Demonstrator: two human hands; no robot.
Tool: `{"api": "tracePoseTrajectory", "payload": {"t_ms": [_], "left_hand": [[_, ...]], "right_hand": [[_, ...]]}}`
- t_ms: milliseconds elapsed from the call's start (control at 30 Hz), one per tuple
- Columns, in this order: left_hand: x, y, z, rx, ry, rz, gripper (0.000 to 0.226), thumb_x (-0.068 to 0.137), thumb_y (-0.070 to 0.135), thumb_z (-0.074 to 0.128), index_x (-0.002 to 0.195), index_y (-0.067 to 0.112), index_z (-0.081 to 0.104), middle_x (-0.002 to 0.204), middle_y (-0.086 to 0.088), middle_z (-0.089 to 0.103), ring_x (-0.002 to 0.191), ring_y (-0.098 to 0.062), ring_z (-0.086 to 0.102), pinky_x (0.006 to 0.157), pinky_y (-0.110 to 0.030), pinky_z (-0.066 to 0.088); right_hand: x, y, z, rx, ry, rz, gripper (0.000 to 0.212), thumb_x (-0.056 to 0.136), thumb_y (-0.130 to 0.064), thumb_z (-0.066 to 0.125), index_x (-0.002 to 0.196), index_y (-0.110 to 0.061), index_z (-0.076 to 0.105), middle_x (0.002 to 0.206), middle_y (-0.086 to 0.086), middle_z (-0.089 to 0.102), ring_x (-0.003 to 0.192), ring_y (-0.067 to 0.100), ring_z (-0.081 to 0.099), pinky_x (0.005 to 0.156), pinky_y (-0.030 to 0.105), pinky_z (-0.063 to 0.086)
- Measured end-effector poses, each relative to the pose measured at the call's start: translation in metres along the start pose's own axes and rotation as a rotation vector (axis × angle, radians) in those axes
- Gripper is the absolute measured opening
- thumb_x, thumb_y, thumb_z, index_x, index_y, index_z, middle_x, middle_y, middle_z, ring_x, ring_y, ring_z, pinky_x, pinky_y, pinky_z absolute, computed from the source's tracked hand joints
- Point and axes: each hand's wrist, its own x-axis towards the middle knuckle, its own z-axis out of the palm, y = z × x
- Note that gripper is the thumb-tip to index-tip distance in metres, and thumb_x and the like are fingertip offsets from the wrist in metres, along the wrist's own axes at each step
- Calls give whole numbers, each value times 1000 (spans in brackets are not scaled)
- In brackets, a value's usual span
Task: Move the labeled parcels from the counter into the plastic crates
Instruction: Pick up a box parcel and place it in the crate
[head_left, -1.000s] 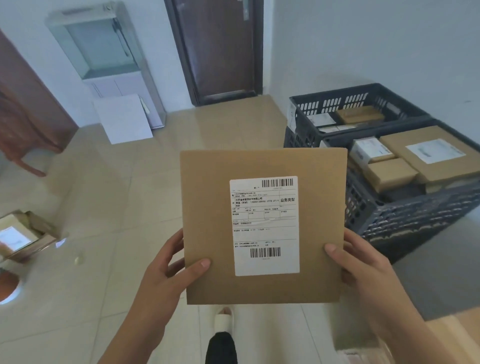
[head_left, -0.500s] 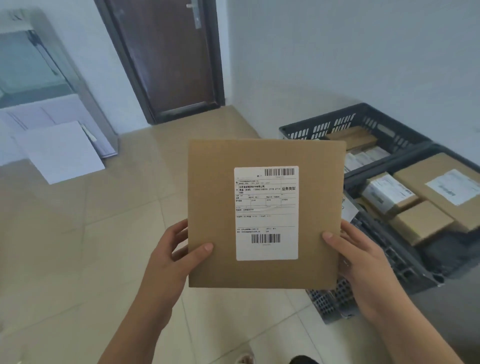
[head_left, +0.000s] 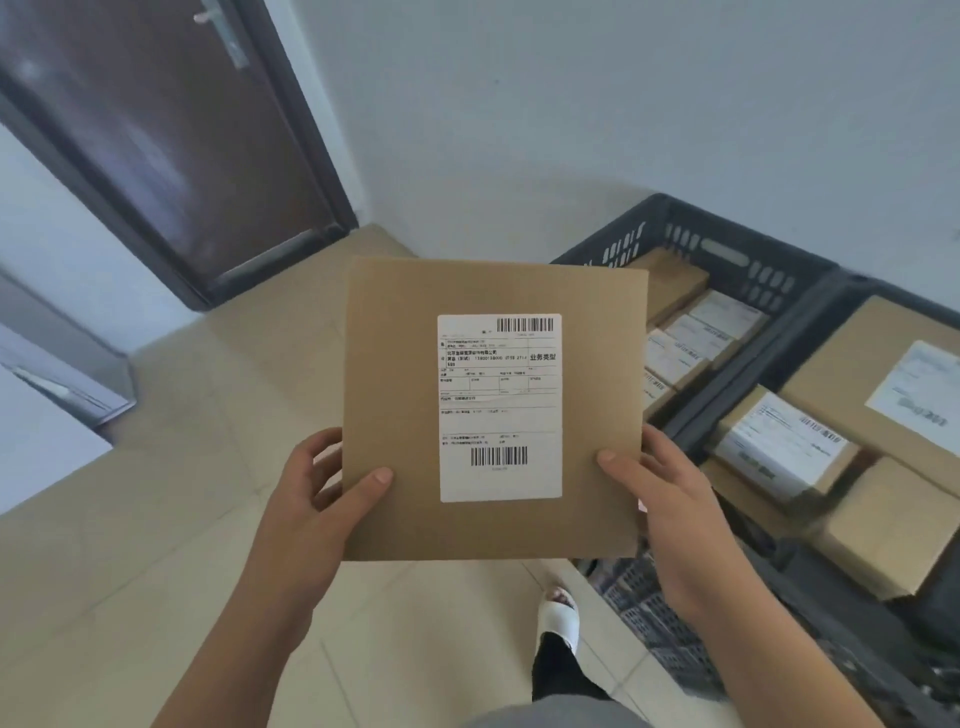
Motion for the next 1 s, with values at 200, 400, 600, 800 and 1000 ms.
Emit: {"api": "tracePoseTrajectory", "payload": {"t_ms": [200, 400, 600, 800, 1000], "left_hand": [[116, 65, 46, 137, -83, 45, 51, 75, 46, 79, 122, 45, 60, 117, 21, 73, 99, 2, 72, 70, -19, 56], [244, 101, 140, 347, -326, 142, 40, 95, 40, 73, 132, 37, 60, 123, 18, 65, 102, -4, 67, 76, -27, 52], [328, 123, 254, 543, -613, 239, 47, 97, 48, 64, 141, 34, 53, 109, 22, 62, 96, 1, 60, 69, -24, 45], [369, 73, 296, 698, -822, 148, 56, 102, 42, 58, 153, 27, 41, 128, 13, 57, 100, -8, 57, 80, -30, 45], [383, 23, 277, 778, -891, -18, 45, 104, 26, 58, 147, 19, 47, 142, -2, 57, 121, -23, 57, 105, -44, 50]], "right_hand": [[100, -51, -1, 32, 28, 22, 34, 98, -31, 68, 127, -48, 59, 108, -19, 75, 94, 6, 71, 64, 26, 58], [160, -87, -40, 12, 207, -9, 45, 101, -33, 64, 145, -34, 52, 129, -10, 67, 120, 20, 62, 103, 50, 50], [192, -94, -78, 80, 407, 37, 36, 104, -30, 58, 140, -27, 57, 125, -5, 71, 115, 24, 67, 96, 49, 56], [204, -66, -62, 71, 540, 170, 35, 103, -25, 61, 137, -25, 56, 123, -5, 70, 107, 18, 68, 76, 33, 55], [216, -30, -22, -23, 609, 347, 55, 101, -31, 65, 150, -21, 42, 133, 0, 61, 113, 23, 60, 102, 49, 51]]}}
